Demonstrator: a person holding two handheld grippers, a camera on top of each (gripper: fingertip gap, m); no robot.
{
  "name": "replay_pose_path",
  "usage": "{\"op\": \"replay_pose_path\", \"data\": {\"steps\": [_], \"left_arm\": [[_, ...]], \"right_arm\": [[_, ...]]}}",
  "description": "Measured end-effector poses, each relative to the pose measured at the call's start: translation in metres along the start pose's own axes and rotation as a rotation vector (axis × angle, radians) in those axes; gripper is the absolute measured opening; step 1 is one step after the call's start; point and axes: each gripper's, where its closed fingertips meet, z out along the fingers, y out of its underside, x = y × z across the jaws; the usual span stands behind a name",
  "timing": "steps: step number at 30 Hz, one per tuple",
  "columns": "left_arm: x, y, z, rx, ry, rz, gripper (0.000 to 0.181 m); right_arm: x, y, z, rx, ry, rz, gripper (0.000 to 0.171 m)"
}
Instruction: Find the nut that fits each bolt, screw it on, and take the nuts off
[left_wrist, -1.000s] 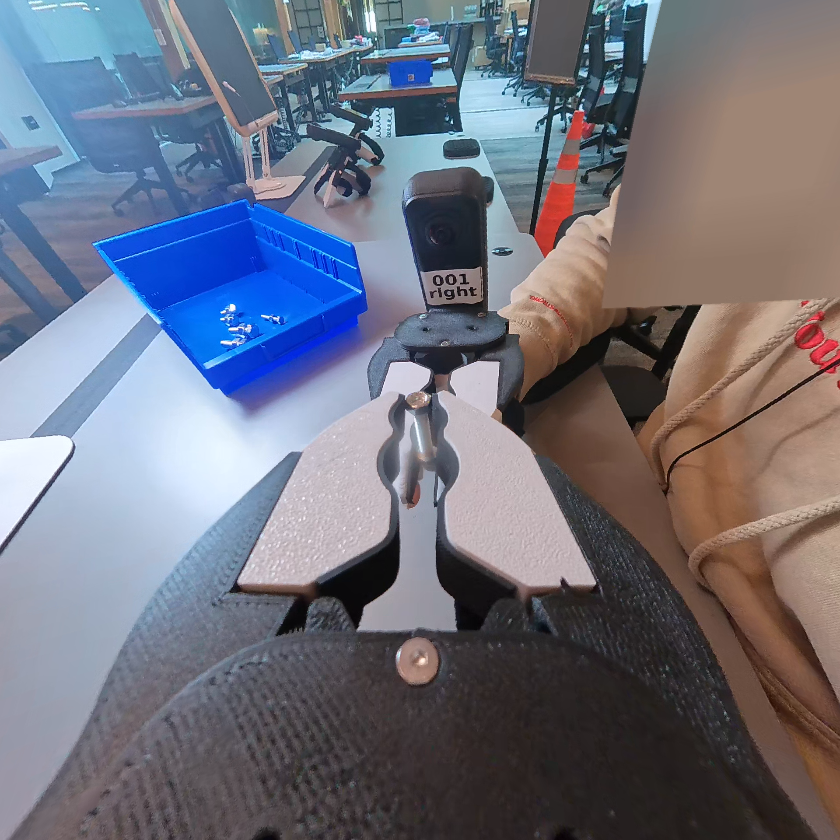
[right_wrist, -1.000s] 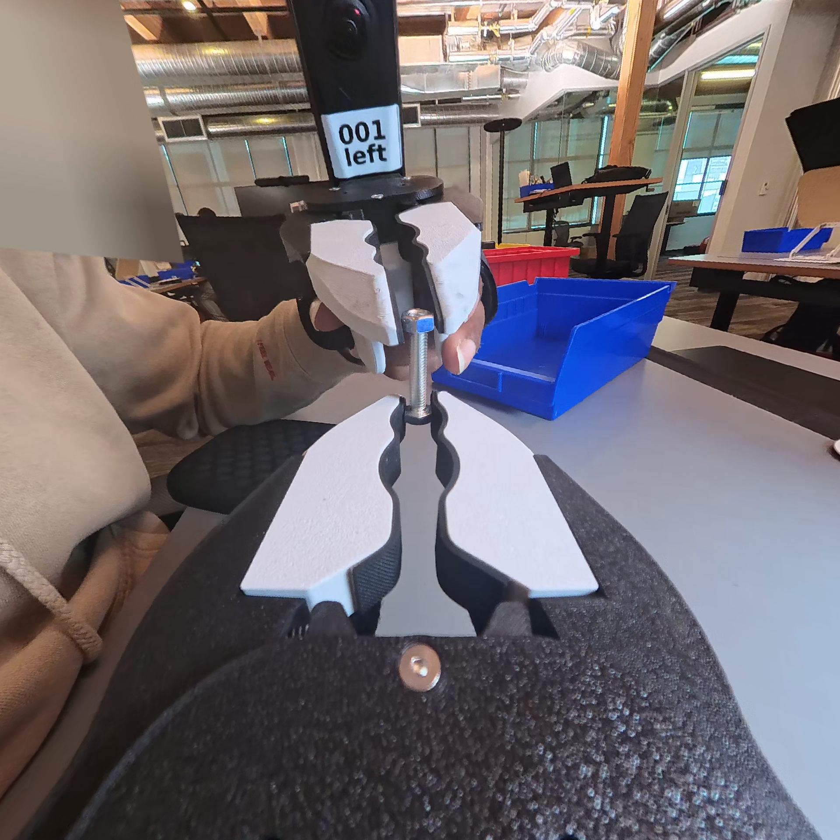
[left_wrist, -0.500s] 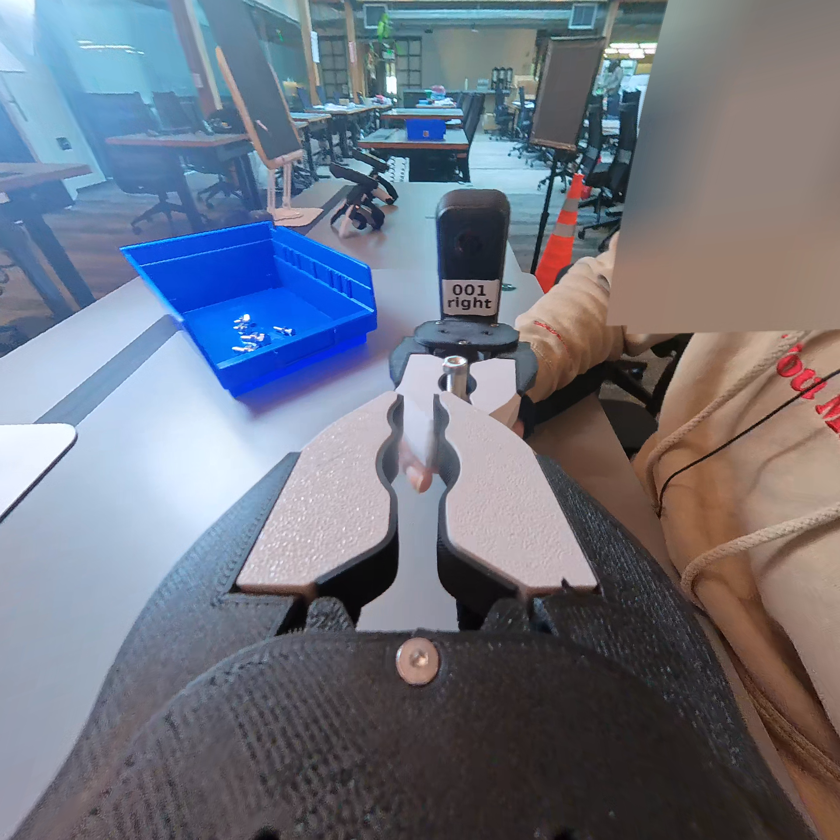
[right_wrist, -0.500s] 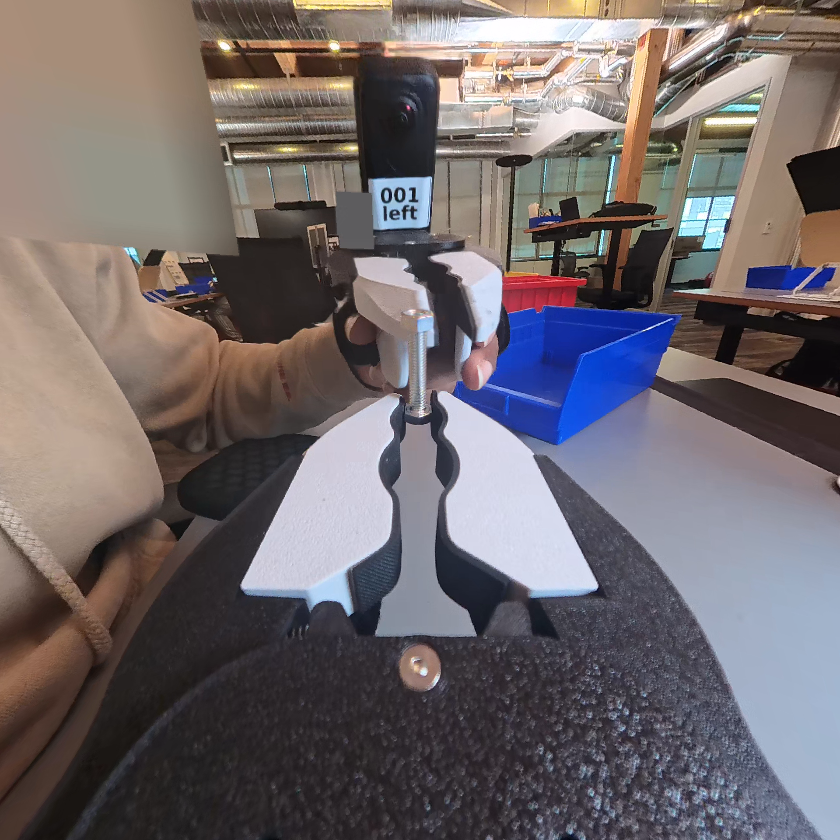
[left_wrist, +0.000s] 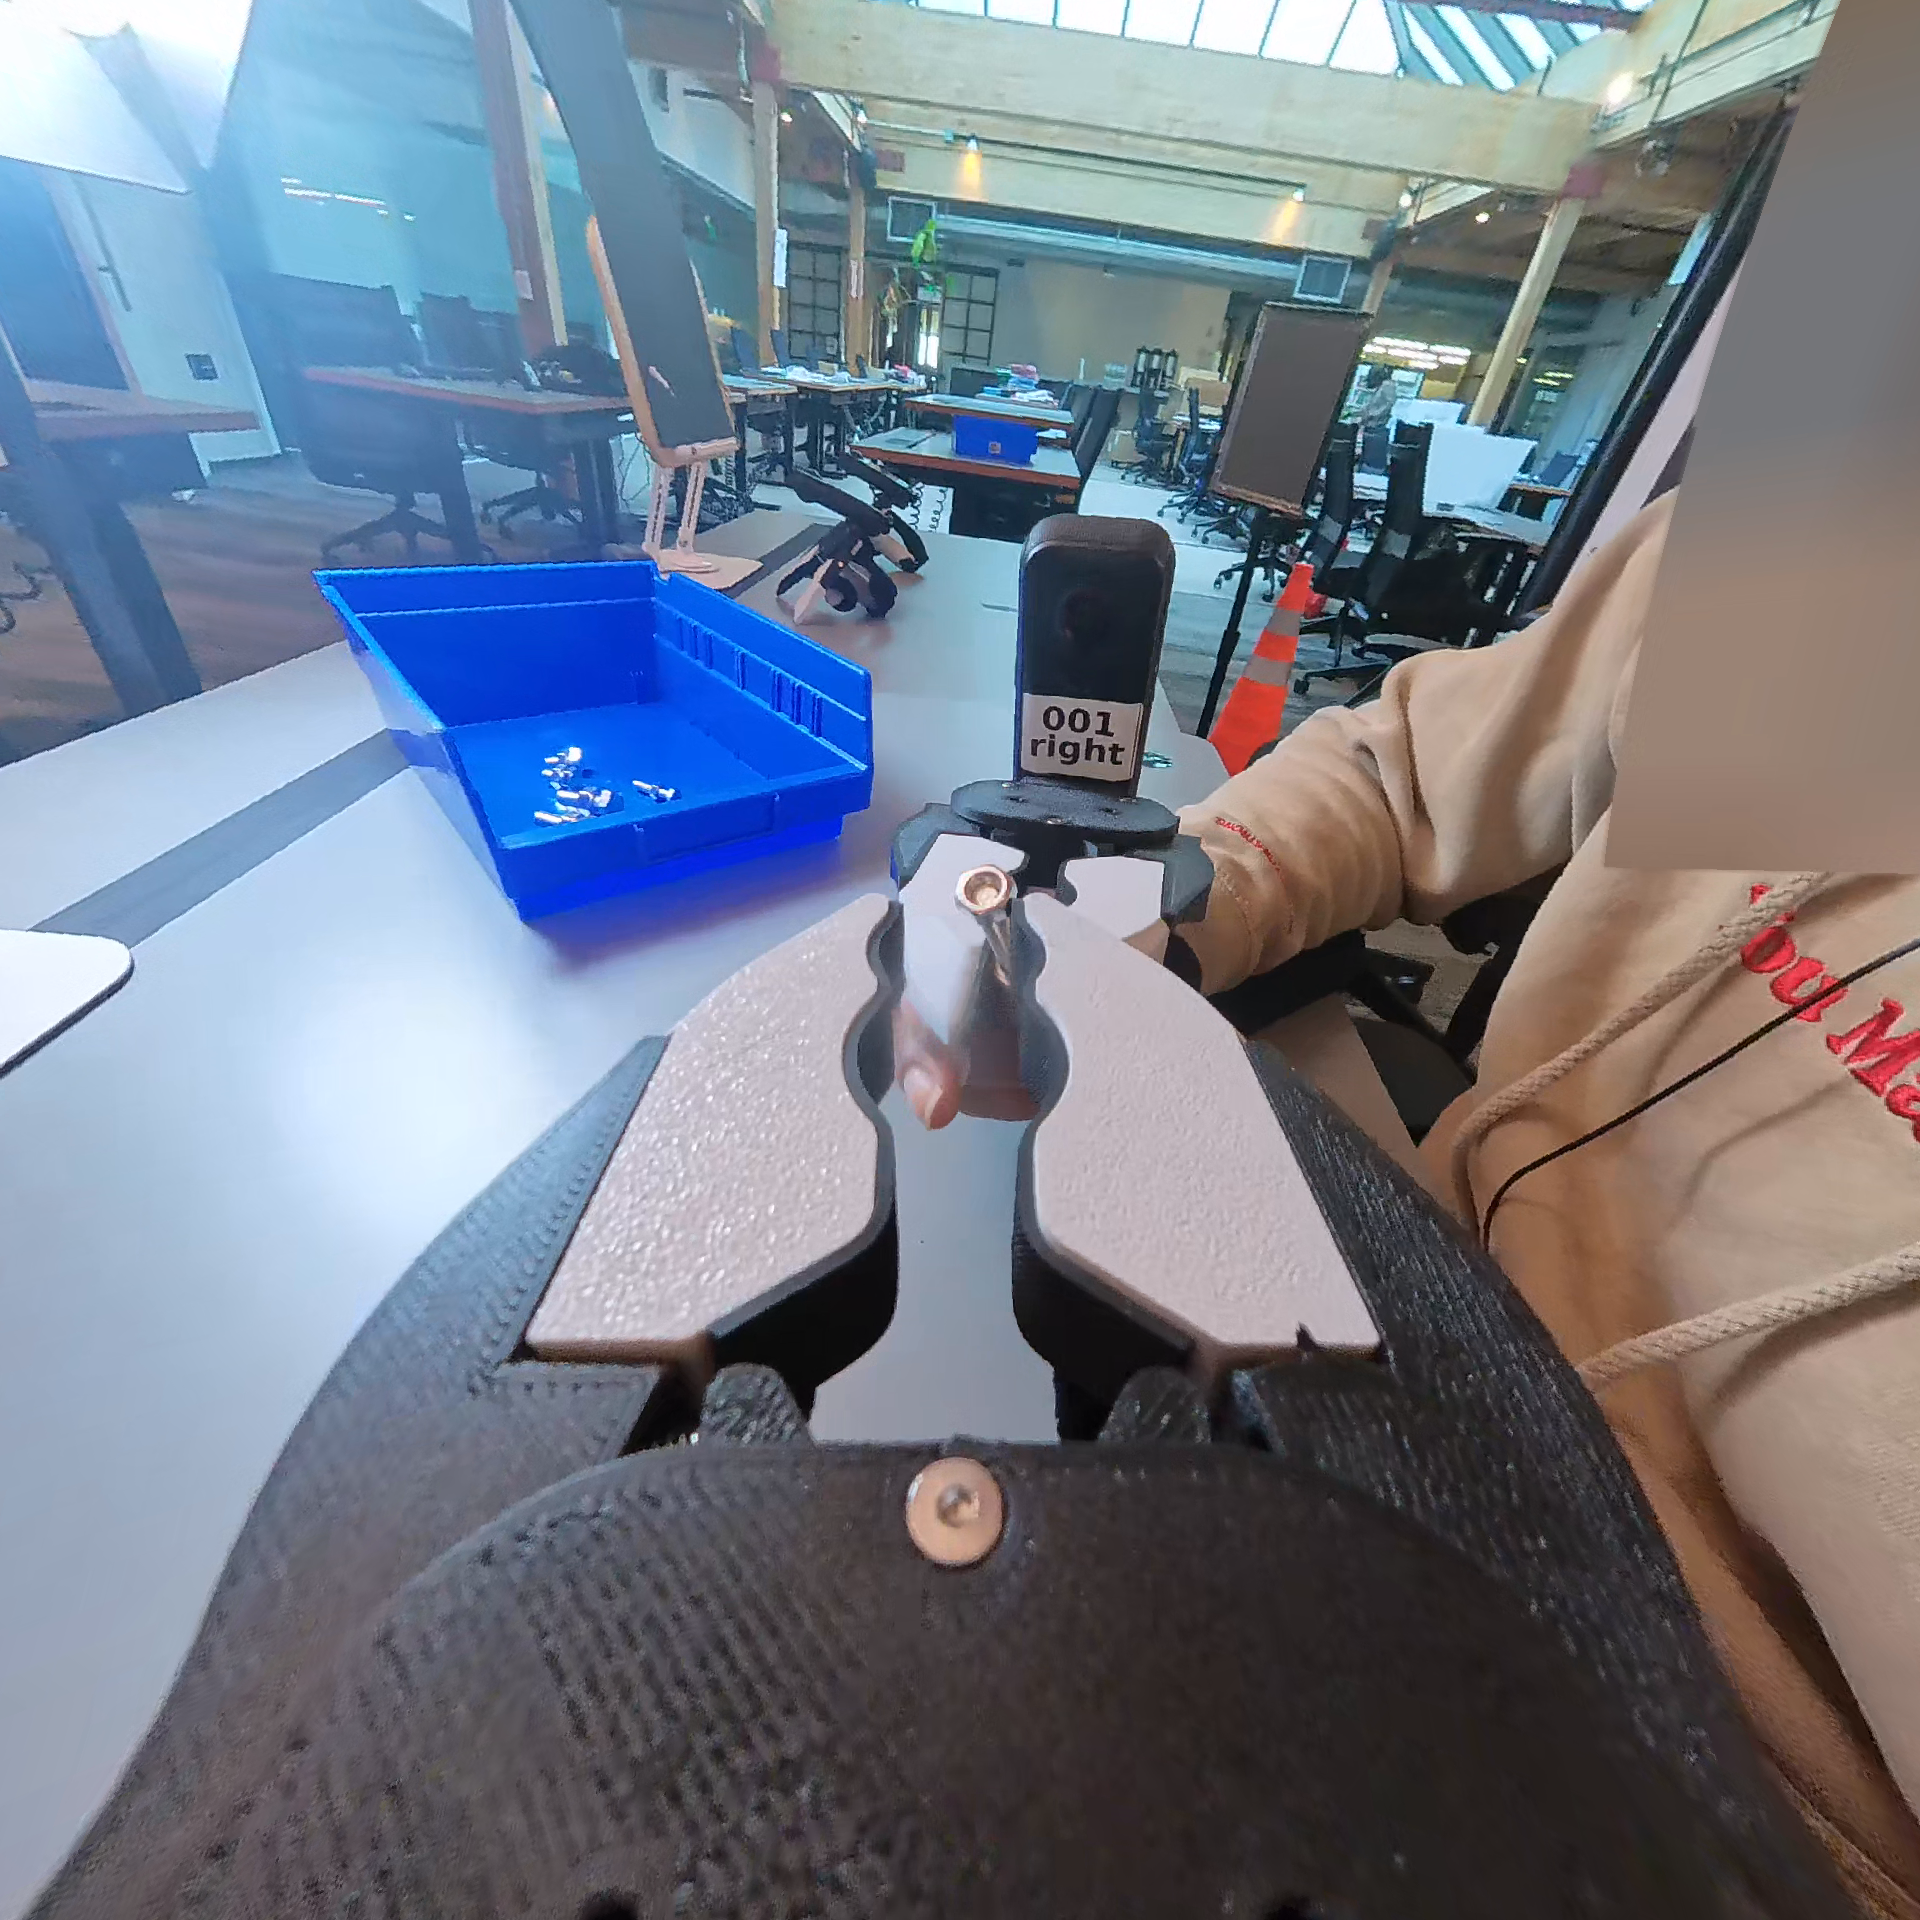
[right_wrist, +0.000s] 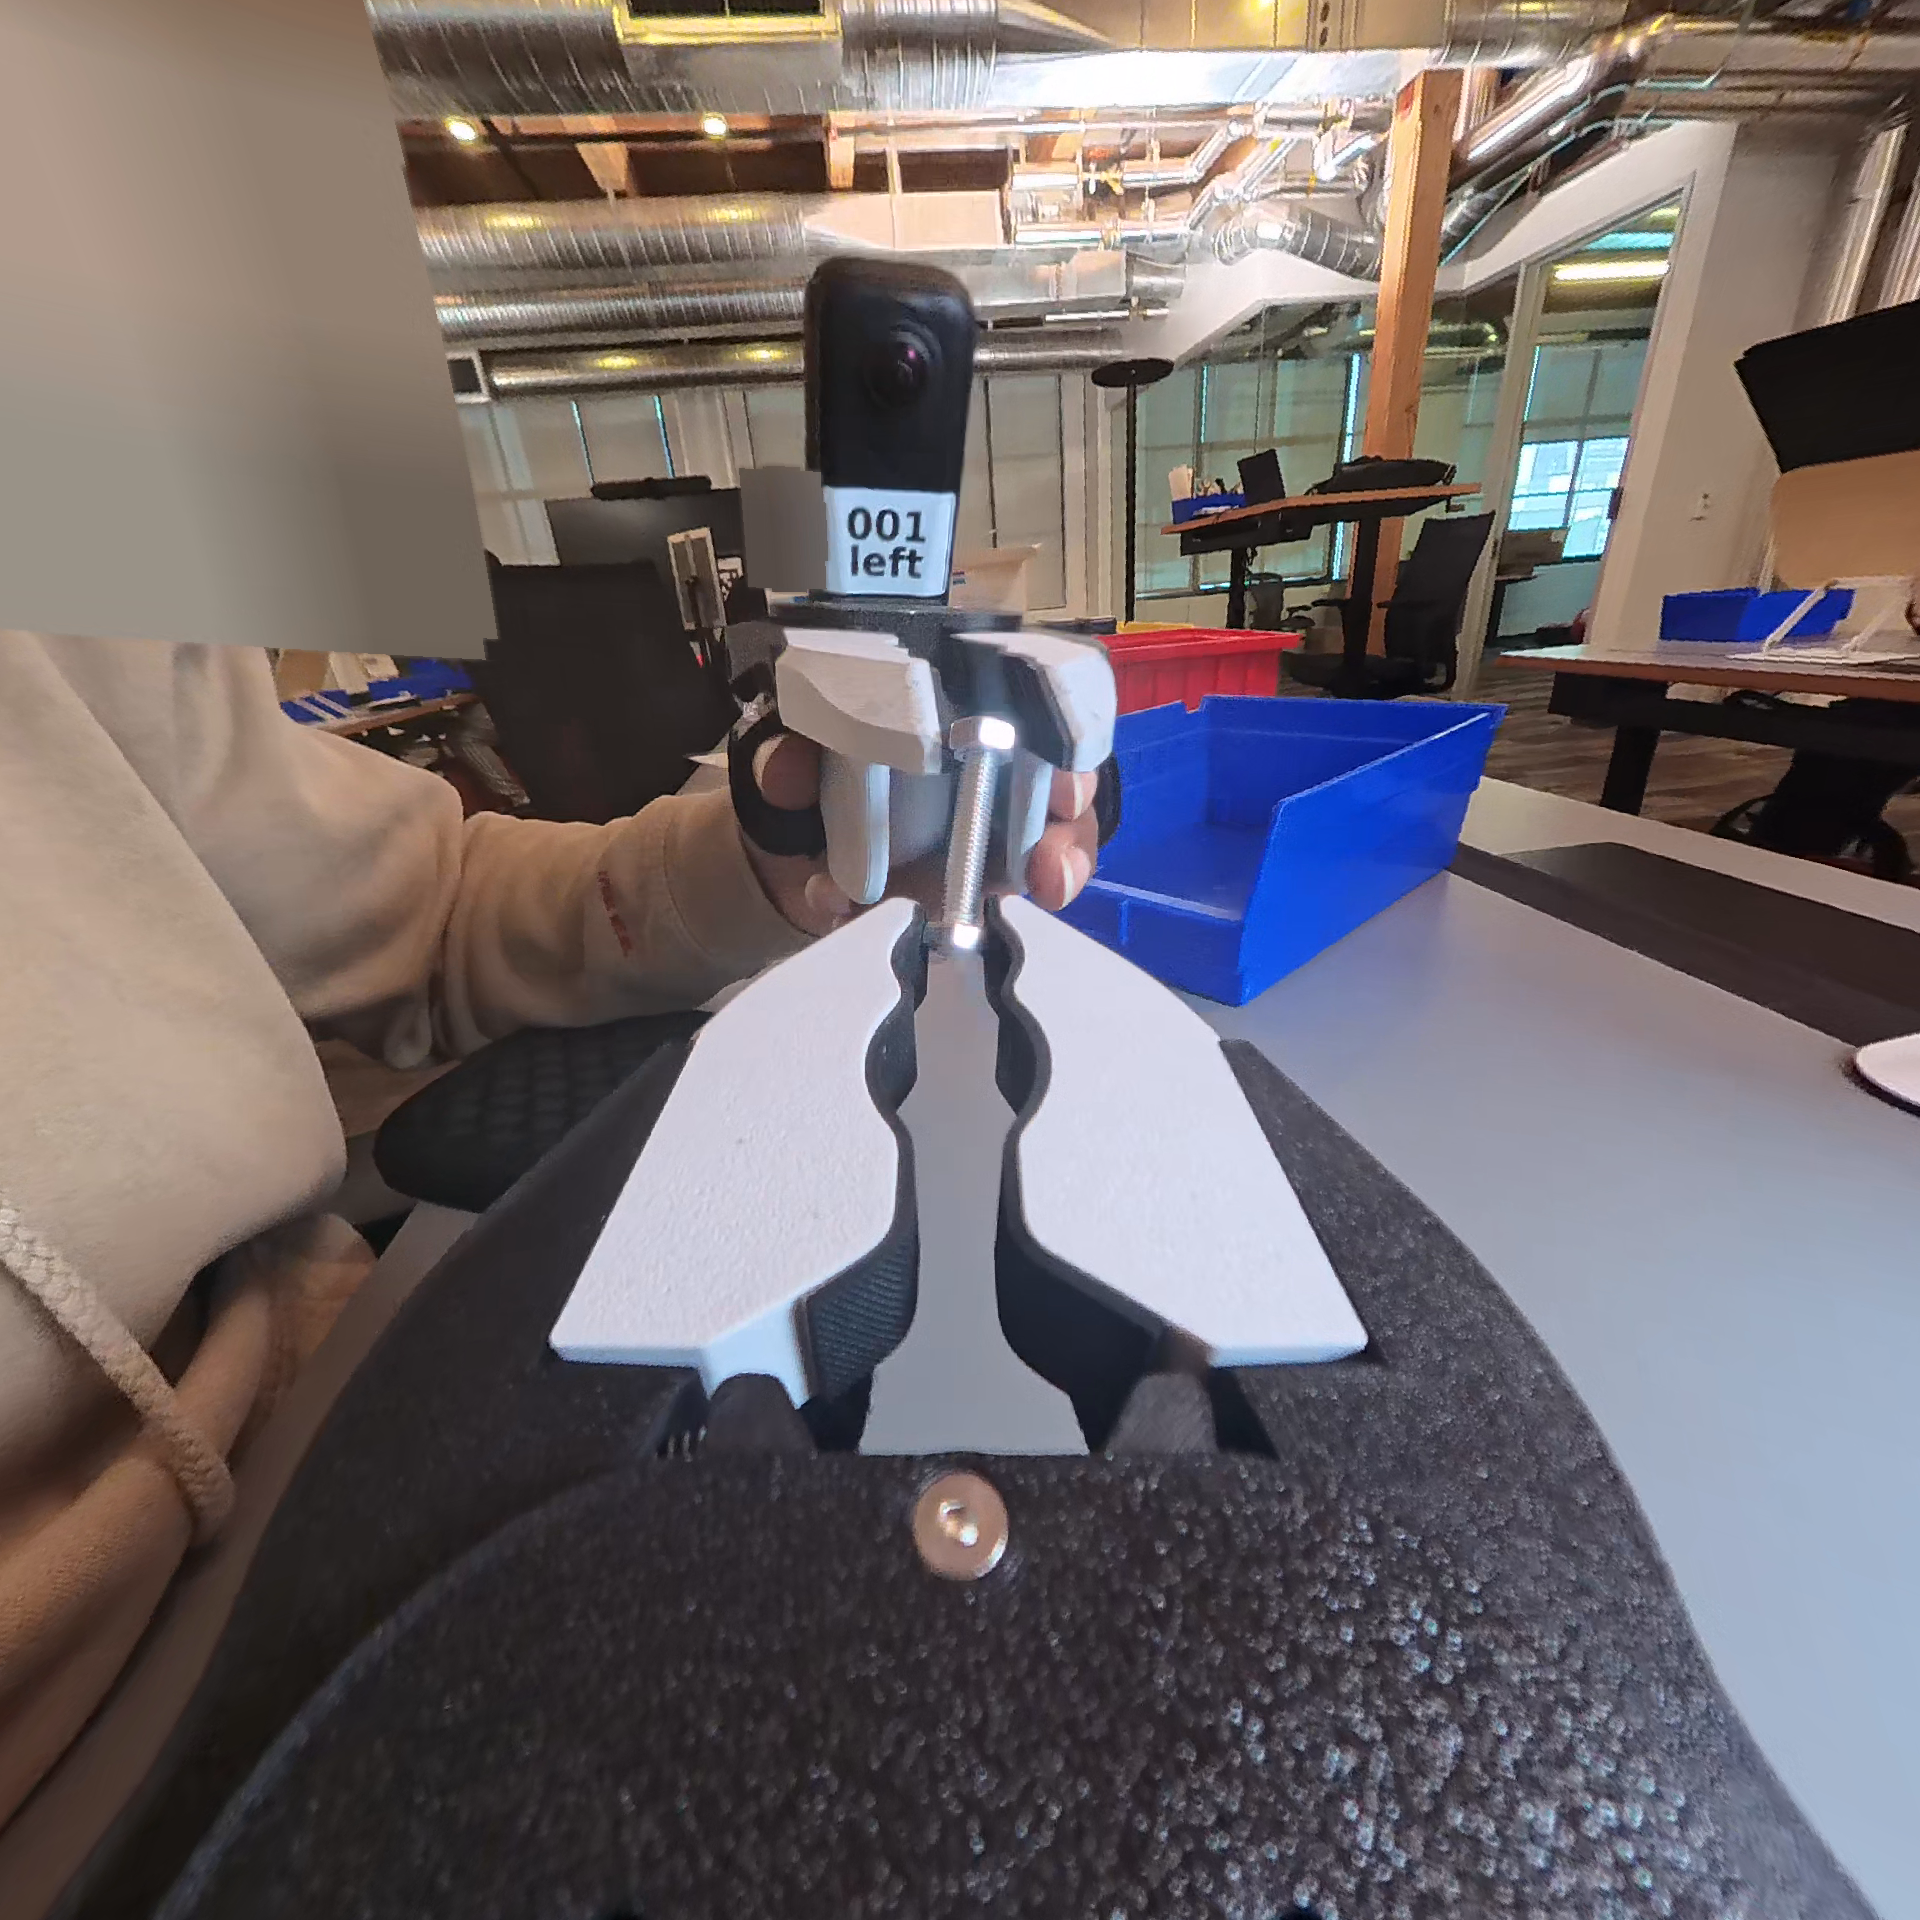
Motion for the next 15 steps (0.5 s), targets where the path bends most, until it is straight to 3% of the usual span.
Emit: {"op": "replay_pose_path", "data": {"steps": [15], "left_arm": [[0.015,0.014,0.013,-0.076,0.013,0.089,0.010]], "right_arm": [[-0.003,0.023,0.010,-0.135,0.019,-0.051,0.010]]}}
